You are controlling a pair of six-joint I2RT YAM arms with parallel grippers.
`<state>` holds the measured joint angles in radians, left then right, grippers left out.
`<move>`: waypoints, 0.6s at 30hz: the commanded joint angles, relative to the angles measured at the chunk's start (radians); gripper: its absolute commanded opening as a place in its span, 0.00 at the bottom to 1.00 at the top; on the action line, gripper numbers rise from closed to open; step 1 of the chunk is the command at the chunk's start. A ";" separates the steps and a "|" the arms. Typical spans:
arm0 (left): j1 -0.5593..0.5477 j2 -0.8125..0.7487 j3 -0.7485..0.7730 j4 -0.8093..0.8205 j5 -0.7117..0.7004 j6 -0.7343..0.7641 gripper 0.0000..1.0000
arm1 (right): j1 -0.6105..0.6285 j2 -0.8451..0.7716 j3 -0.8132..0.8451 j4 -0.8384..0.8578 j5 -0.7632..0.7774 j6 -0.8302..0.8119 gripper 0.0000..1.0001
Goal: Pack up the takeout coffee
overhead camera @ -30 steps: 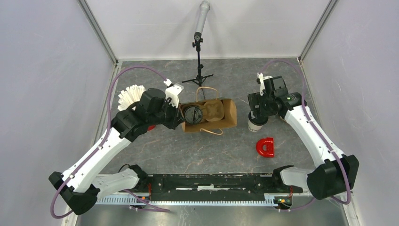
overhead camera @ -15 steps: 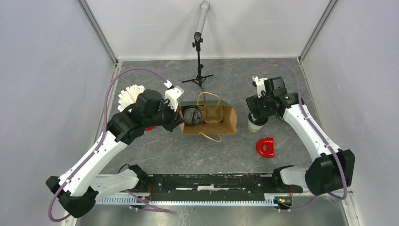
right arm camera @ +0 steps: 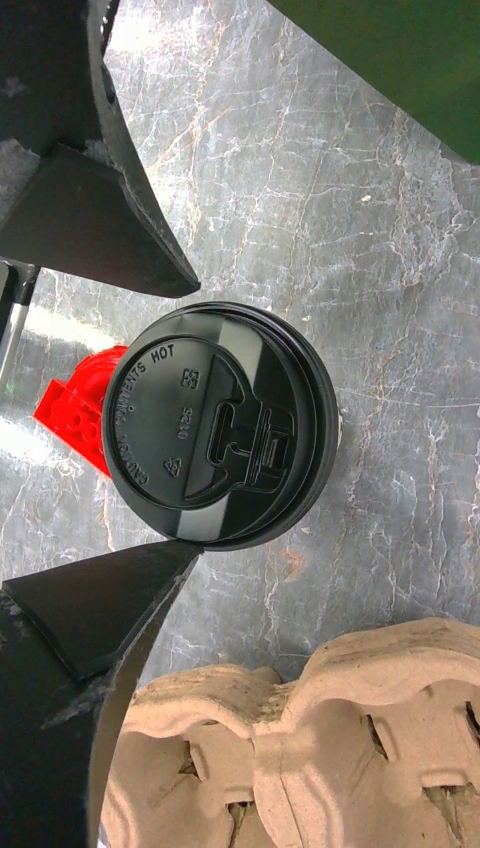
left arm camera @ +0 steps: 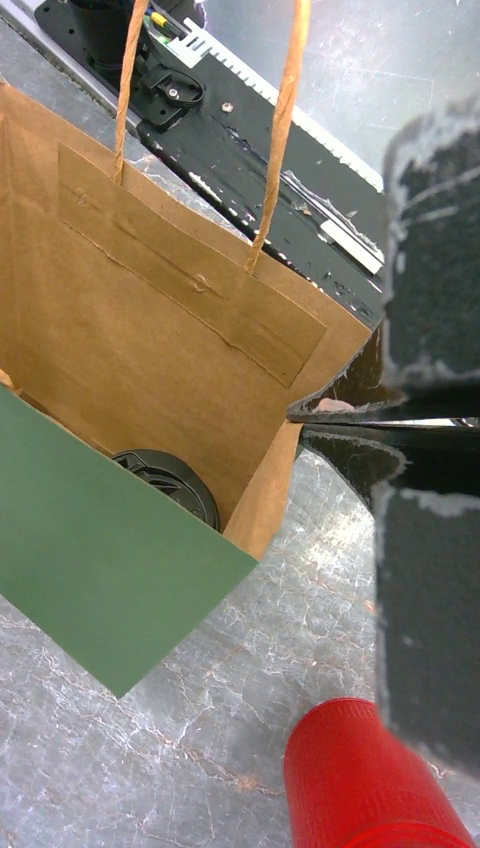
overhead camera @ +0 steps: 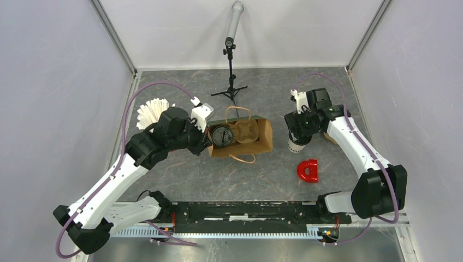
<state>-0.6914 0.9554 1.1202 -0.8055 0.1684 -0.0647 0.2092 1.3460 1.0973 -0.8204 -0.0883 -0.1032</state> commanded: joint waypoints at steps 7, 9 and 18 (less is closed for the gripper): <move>0.006 -0.014 -0.009 0.043 0.010 0.063 0.02 | -0.002 0.014 0.020 0.038 -0.021 -0.016 0.98; 0.006 -0.014 -0.010 0.044 0.007 0.088 0.02 | -0.002 0.016 0.024 0.038 -0.021 -0.019 0.95; 0.005 -0.034 -0.036 0.058 0.001 0.075 0.04 | -0.001 -0.030 0.026 0.034 -0.006 -0.009 0.79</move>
<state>-0.6910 0.9463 1.0992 -0.7986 0.1673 -0.0357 0.2092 1.3563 1.0973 -0.8062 -0.0967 -0.1101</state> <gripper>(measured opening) 0.035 0.822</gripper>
